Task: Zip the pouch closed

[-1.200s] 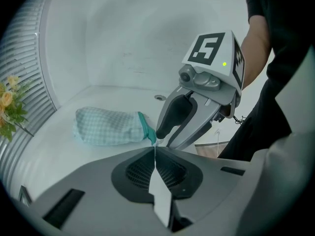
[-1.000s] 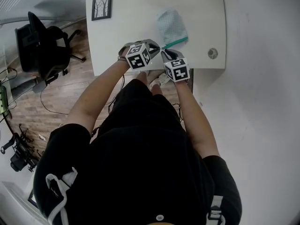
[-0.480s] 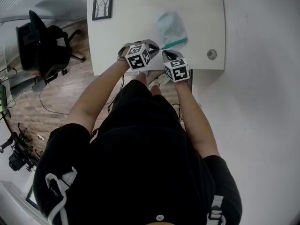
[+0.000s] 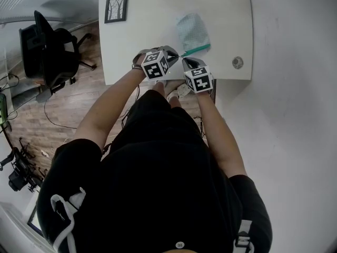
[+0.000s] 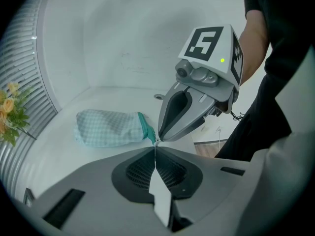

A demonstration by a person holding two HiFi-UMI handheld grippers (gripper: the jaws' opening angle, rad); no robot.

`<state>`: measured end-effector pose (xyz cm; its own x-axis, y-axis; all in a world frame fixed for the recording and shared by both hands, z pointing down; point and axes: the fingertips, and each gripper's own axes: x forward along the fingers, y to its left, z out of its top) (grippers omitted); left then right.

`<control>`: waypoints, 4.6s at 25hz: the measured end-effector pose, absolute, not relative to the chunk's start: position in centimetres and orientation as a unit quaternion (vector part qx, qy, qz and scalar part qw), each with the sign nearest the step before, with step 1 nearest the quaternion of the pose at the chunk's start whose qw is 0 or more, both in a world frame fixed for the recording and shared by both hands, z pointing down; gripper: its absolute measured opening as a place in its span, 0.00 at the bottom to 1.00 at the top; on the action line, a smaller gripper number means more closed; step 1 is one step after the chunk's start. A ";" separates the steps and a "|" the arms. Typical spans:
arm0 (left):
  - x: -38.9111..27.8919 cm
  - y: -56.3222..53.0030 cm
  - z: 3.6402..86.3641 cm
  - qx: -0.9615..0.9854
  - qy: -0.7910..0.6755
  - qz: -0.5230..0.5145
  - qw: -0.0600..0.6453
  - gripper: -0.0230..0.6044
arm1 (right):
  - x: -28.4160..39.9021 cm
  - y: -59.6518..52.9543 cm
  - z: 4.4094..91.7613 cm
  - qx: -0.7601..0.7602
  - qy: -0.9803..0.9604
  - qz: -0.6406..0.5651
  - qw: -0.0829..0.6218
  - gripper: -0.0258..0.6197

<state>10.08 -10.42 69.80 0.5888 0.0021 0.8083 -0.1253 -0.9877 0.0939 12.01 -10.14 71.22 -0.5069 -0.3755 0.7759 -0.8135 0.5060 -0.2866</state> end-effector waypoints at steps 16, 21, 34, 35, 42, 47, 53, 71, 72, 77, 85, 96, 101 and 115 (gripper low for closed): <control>9.2 -10.7 69.5 0.885 -0.043 0.459 0.064 0.05 | 11.8 -10.5 70.9 0.368 -0.805 0.327 0.332 0.06; 9.0 -10.8 69.3 0.885 -0.046 0.459 0.064 0.05 | 11.6 -10.6 70.6 0.370 -0.805 0.329 0.328 0.06; 7.4 -11.3 69.5 0.879 -0.058 0.467 0.070 0.05 | 12.4 -10.9 71.1 0.378 -0.795 0.333 0.338 0.06; 7.4 -11.4 69.5 0.879 -0.060 0.467 0.070 0.05 | 12.3 -10.9 71.2 0.381 -0.794 0.334 0.337 0.06; 5.5 -12.3 69.7 0.874 -0.080 0.472 0.079 0.05 | 14.7 -11.4 71.9 0.407 -0.776 0.349 0.333 0.06; 4.3 -12.8 70.0 0.872 -0.090 0.475 0.085 0.05 | 14.8 -11.8 71.9 0.407 -0.775 0.347 0.335 0.06; 3.7 -13.2 70.3 0.868 -0.095 0.481 0.084 0.05 | 15.1 -11.9 72.0 0.413 -0.771 0.342 0.344 0.06; 1.4 -12.7 72.9 0.850 -0.104 0.505 0.107 0.05 | 18.3 -10.9 73.8 0.429 -0.752 0.345 0.363 0.07; 1.4 -12.5 73.0 0.849 -0.101 0.507 0.107 0.05 | 18.3 -10.6 74.0 0.428 -0.751 0.347 0.365 0.07; 1.2 -11.8 73.7 0.841 -0.094 0.521 0.109 0.11 | 18.1 -9.7 74.6 0.424 -0.745 0.367 0.361 0.19; -0.1 -12.8 72.2 0.845 -0.126 0.508 0.110 0.27 | 19.1 -10.5 72.9 0.442 -0.748 0.358 0.341 0.19; 2.3 -14.5 62.4 0.894 -0.208 0.382 0.107 0.27 | 18.0 -13.5 62.7 0.452 -0.821 0.282 0.205 0.21; 3.4 -15.0 56.1 0.919 -0.242 0.292 0.107 0.27 | 17.2 -13.8 55.5 0.431 -0.868 0.220 0.115 0.22; 6.9 -13.1 41.7 0.959 -0.261 0.076 0.081 0.17 | 15.4 -11.7 41.7 0.392 -0.913 0.110 -0.013 0.19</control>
<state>6.92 -13.14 41.72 0.8522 -0.4884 0.1876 -0.5129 -0.8507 0.1152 15.36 -11.68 41.75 -0.6924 -0.7189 0.0616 -0.7130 0.6686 -0.2110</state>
